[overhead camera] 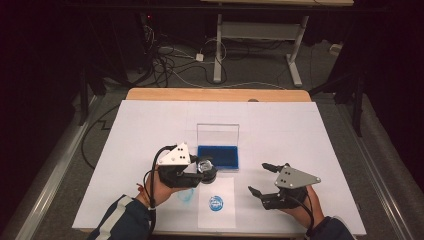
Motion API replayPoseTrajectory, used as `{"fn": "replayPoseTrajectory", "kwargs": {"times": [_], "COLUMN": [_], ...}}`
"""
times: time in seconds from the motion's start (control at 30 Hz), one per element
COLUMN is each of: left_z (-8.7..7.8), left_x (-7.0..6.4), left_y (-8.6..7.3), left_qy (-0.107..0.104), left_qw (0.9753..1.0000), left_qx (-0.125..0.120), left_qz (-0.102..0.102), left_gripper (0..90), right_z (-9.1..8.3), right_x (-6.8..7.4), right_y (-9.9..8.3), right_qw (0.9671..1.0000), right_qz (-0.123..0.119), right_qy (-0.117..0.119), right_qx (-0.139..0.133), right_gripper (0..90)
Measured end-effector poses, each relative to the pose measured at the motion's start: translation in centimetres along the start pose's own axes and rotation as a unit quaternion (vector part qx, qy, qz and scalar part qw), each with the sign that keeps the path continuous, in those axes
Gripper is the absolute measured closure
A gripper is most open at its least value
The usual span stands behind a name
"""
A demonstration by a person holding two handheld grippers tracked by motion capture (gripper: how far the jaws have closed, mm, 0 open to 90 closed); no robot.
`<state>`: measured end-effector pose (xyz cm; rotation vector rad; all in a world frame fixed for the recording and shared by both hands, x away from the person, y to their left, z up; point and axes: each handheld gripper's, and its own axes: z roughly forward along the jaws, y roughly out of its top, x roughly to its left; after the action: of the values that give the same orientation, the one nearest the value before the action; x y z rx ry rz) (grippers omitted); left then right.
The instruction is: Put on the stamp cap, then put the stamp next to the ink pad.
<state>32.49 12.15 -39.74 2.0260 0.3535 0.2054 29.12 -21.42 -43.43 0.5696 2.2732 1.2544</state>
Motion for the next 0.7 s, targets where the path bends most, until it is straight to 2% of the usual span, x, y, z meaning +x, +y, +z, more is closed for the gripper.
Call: {"fn": "replayPoseTrajectory", "kwargs": {"times": [0.1,0.37,0.7], "left_z": [-0.4,-1.0,-2.0], "left_x": [0.3,0.8,1.7], "left_y": [0.0,-0.1,0.0], "left_qy": [0.007,0.021,0.034], "left_qw": [1.0,0.9998,0.9994], "left_qx": [-0.001,-0.002,-0.006], "left_qz": [0.001,0.0,-0.004], "left_gripper": [53.9,53.9,53.9], "right_z": [-0.4,-1.8,-2.9], "right_x": [-0.2,-1.0,-1.7], "right_y": [-0.1,-0.7,-1.6], "right_qw": [1.0,0.9996,0.9992], "right_qz": [-0.003,0.009,0.022], "right_qy": [-0.007,-0.028,-0.032], "right_qx": [0.0,-0.005,0.003], "right_gripper": [19.0,19.0,19.0]}}
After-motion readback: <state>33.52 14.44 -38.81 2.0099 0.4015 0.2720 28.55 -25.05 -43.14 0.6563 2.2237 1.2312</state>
